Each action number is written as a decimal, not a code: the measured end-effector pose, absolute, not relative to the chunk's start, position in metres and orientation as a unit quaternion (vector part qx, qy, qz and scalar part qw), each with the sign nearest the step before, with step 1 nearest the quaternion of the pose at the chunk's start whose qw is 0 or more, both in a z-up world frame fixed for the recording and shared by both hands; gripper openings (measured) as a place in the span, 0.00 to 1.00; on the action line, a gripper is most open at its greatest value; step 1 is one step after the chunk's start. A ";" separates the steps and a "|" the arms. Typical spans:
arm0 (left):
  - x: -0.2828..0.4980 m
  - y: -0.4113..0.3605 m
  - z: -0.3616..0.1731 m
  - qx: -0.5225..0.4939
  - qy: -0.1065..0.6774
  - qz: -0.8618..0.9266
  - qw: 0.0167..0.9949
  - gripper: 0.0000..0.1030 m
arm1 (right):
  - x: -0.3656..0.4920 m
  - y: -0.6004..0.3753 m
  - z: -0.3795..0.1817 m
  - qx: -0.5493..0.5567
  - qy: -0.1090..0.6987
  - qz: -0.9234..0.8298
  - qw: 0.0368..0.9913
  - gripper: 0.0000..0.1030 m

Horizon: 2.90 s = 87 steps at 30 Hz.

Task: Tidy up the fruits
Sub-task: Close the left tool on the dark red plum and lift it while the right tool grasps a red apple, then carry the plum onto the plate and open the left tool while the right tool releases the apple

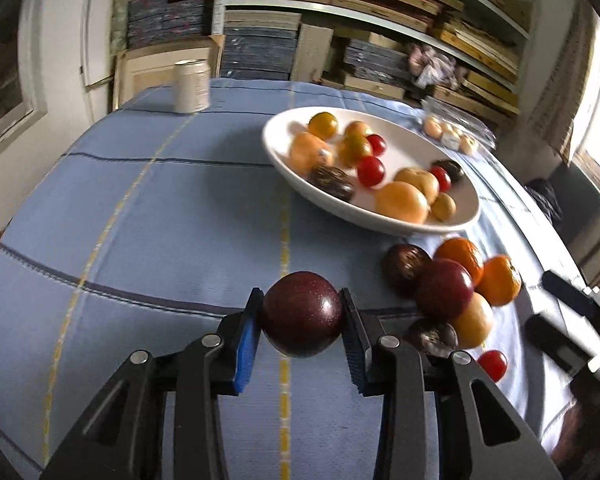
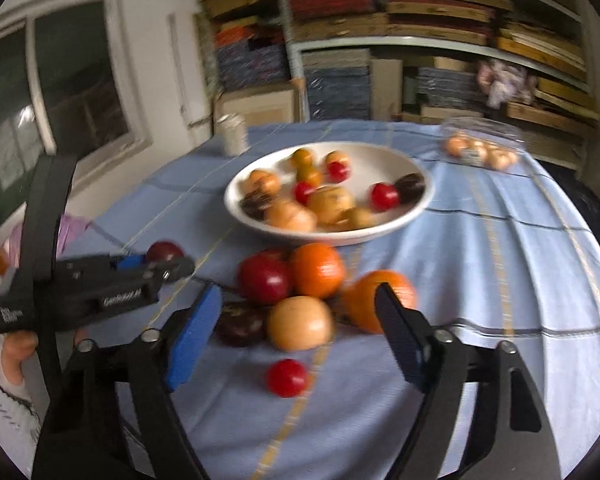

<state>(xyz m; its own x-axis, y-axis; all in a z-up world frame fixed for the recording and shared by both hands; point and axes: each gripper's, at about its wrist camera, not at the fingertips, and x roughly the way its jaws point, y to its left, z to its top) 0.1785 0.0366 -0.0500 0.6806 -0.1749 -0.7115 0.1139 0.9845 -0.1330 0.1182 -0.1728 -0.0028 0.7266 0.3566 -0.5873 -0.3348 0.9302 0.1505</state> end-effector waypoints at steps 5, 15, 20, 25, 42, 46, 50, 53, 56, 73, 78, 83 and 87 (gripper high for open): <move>0.174 0.050 -0.042 -0.057 0.383 -0.070 0.920 0.37 | 0.136 -0.152 -0.009 0.031 0.350 0.209 0.912 0.58; 0.171 0.047 -0.036 -0.059 0.378 -0.083 0.920 0.37 | 0.159 -0.141 -0.020 0.043 0.377 0.198 0.904 0.54; 0.171 0.048 -0.037 -0.062 0.379 -0.084 0.919 0.37 | 0.168 -0.123 -0.022 0.012 0.382 0.195 0.903 0.54; 0.172 0.046 -0.039 -0.058 0.385 -0.084 0.917 0.37 | 0.172 -0.116 -0.029 -0.013 0.388 0.189 0.902 0.44; 0.175 0.042 -0.036 -0.057 0.382 -0.094 0.918 0.37 | 0.155 -0.158 -0.007 0.062 0.351 0.220 0.908 0.38; 0.194 0.030 -0.015 -0.038 0.374 -0.093 0.922 0.37 | 0.159 -0.192 0.021 0.081 0.323 0.201 0.921 0.38; 0.221 0.015 0.009 -0.028 0.358 -0.094 0.928 0.37 | 0.180 -0.217 0.050 0.092 0.299 0.179 0.933 0.38; 0.247 -0.001 0.019 -0.023 0.353 -0.096 0.930 0.37 | 0.203 -0.228 0.065 0.097 0.288 0.170 0.938 0.38; 0.276 -0.016 0.019 -0.019 0.353 -0.093 0.931 0.37 | 0.231 -0.233 0.069 0.105 0.289 0.161 0.938 0.38; 0.352 -0.035 -0.014 0.030 0.365 -0.055 0.929 0.37 | 0.332 -0.211 0.020 0.053 0.357 0.137 0.922 0.39; 0.357 -0.036 -0.015 0.034 0.362 -0.055 0.930 0.37 | 0.331 -0.204 0.012 0.034 0.366 0.138 0.920 0.39; 0.360 -0.033 -0.017 0.035 0.365 -0.058 0.929 0.37 | 0.333 -0.199 0.005 0.026 0.375 0.136 0.916 0.39; 0.363 -0.029 -0.017 0.027 0.370 -0.057 0.927 0.37 | 0.334 -0.198 0.003 0.024 0.379 0.136 0.915 0.40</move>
<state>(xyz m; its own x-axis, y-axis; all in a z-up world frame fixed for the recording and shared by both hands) 0.3626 -0.0293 -0.0173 0.7200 -0.0856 -0.6887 0.1259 0.9920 0.0084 0.3343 -0.1985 0.0029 0.6758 0.2672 -0.6870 -0.2309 0.9618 0.1469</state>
